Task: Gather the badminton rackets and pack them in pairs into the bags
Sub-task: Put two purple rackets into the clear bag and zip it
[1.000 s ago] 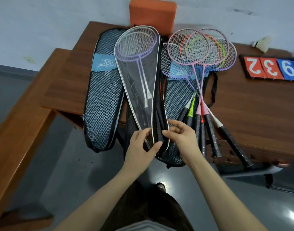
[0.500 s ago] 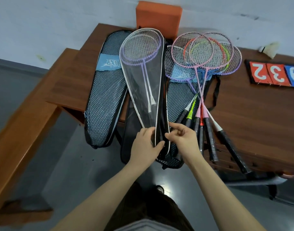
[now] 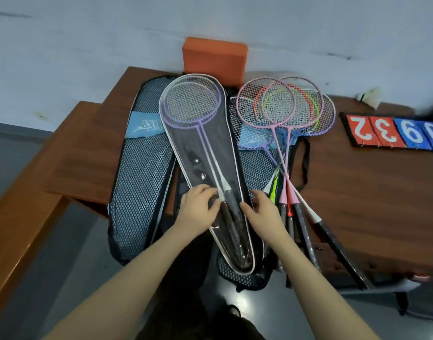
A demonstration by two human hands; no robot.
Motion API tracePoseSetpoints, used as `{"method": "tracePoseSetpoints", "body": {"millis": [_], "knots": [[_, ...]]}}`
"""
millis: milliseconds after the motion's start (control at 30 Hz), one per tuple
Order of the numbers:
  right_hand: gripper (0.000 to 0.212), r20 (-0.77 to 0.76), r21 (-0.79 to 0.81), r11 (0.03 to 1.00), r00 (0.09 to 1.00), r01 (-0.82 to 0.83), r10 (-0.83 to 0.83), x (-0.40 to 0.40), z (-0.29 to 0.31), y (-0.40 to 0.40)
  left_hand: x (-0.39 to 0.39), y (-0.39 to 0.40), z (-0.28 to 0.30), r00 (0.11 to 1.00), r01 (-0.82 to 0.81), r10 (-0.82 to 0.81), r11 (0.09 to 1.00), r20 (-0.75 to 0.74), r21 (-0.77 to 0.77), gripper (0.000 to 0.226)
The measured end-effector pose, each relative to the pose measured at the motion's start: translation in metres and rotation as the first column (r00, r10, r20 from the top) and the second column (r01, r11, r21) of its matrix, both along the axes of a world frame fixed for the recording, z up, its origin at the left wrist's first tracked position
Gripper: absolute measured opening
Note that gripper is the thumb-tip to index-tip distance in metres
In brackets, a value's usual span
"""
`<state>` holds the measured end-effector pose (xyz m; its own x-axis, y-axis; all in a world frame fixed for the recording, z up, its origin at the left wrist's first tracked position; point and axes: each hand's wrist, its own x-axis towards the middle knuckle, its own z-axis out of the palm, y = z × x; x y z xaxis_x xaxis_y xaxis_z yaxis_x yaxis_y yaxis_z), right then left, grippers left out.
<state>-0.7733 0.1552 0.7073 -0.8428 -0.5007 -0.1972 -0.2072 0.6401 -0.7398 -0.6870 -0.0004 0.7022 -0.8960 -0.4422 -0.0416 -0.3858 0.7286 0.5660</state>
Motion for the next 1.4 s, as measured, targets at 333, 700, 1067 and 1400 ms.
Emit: {"method": "tracePoseSetpoints", "body": {"millis": [333, 700, 1067, 1400], "knots": [[0.054, -0.197, 0.303, 0.941, 0.976, 0.149, -0.091, -0.072, -0.012, -0.112, -0.068, -0.147, -0.025, 0.990, -0.133, 0.133, 0.991, 0.040, -0.017, 0.045], [0.048, -0.225, 0.188, 0.950, 0.952, 0.249, -0.205, -0.108, -0.016, -0.155, -0.104, -0.204, -0.032, 0.984, -0.141, 0.168, 0.931, -0.051, 0.336, 0.055], [0.049, -0.221, 0.050, 0.999, 0.975, 0.018, -0.006, -0.043, -0.017, -0.165, -0.010, -0.212, -0.036, 0.990, -0.118, 0.116, 0.993, 0.078, 0.017, 0.049], [0.039, -0.141, 0.142, 0.987, 0.989, 0.073, -0.053, -0.082, -0.022, -0.193, -0.040, -0.228, -0.032, 0.995, -0.016, 0.035, 0.978, 0.090, -0.209, 0.030]]}}
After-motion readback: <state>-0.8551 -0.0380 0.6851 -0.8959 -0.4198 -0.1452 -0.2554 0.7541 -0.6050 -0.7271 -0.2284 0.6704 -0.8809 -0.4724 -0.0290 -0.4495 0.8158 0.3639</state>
